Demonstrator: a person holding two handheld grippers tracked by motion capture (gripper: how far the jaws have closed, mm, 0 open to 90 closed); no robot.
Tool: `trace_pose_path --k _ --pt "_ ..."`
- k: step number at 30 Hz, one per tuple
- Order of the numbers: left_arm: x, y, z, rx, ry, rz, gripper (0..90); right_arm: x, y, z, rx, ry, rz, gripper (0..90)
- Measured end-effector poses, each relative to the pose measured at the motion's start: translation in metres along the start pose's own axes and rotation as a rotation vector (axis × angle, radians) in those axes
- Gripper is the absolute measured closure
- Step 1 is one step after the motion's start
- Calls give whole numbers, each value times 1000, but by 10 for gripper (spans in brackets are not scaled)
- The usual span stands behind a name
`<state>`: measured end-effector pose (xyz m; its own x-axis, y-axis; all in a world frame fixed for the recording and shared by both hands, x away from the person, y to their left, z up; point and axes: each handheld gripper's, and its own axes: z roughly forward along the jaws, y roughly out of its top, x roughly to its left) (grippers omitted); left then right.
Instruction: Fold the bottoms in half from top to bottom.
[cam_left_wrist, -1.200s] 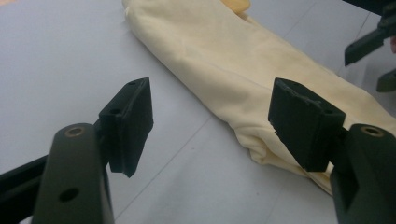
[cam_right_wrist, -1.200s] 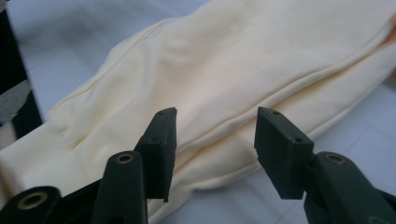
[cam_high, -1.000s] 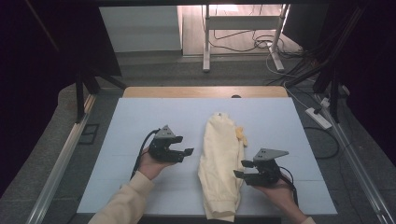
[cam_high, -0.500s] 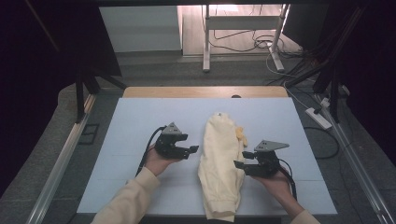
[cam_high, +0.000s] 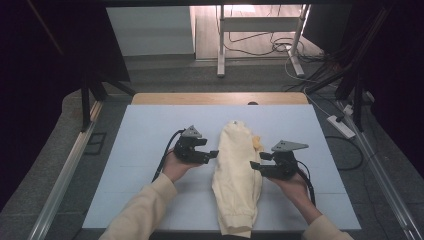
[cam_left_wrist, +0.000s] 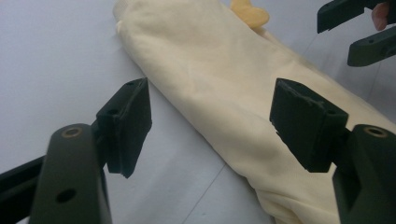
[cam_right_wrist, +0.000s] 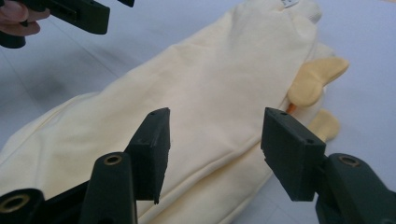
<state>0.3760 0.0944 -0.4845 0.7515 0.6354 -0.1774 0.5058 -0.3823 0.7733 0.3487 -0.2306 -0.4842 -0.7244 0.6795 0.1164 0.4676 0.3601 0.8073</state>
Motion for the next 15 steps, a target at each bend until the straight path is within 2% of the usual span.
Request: trace_pose_path --k 7,15 --pt "8 4 8 2 14 -16 298 -9 9 9 0 -23 6 421" --pt "17 9 25 15 17 -35 299 -24 18 23 9 -55 41 417"
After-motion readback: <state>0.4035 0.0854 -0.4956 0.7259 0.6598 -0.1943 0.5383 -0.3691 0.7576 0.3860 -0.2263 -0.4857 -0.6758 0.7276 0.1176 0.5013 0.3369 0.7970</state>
